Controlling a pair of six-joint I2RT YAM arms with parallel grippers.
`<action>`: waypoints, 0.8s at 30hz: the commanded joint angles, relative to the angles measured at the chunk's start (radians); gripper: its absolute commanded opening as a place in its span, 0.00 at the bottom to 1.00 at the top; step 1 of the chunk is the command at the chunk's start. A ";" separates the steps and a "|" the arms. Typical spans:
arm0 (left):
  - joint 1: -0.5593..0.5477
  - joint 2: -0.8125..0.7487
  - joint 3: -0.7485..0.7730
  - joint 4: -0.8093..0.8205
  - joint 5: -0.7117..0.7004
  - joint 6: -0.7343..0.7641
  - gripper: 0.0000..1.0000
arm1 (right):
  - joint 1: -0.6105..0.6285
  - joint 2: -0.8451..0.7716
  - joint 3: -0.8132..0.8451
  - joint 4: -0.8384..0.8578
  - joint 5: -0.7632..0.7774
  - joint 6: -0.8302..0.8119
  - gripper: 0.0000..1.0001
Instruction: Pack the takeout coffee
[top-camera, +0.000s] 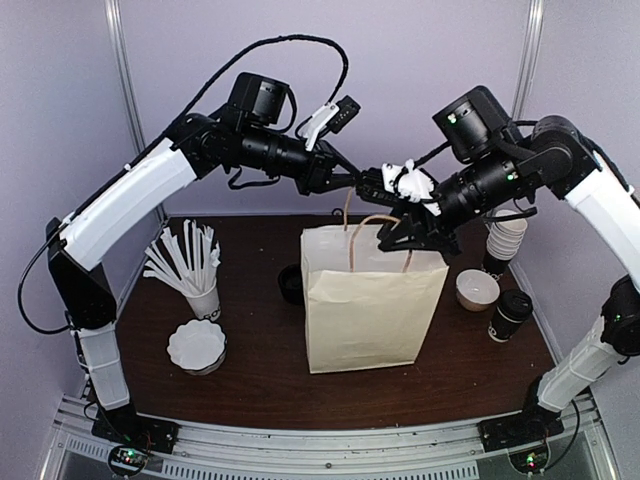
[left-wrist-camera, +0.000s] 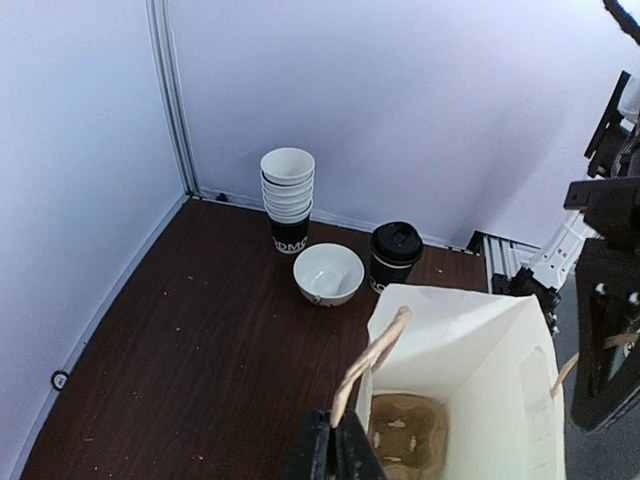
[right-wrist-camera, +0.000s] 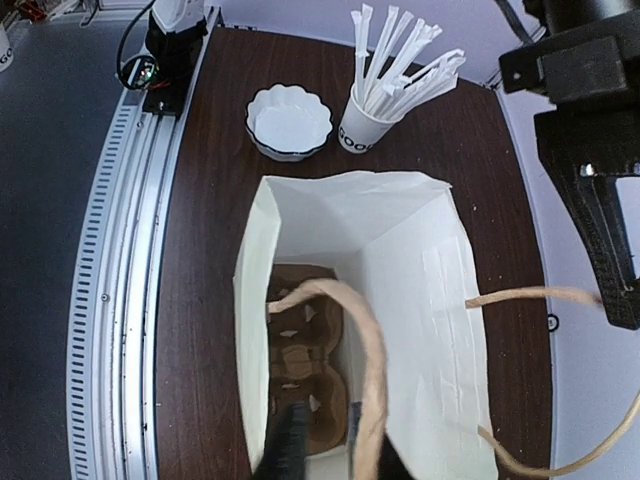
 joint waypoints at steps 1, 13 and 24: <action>0.008 -0.024 -0.063 0.046 -0.011 -0.001 0.40 | -0.012 -0.025 -0.105 0.049 0.046 -0.013 0.52; 0.009 -0.186 -0.177 -0.013 -0.176 0.105 0.72 | -0.050 -0.120 -0.065 -0.030 -0.036 -0.048 0.87; 0.009 -0.112 -0.159 -0.158 -0.159 0.286 0.72 | -0.106 -0.068 -0.165 0.082 -0.113 0.029 0.73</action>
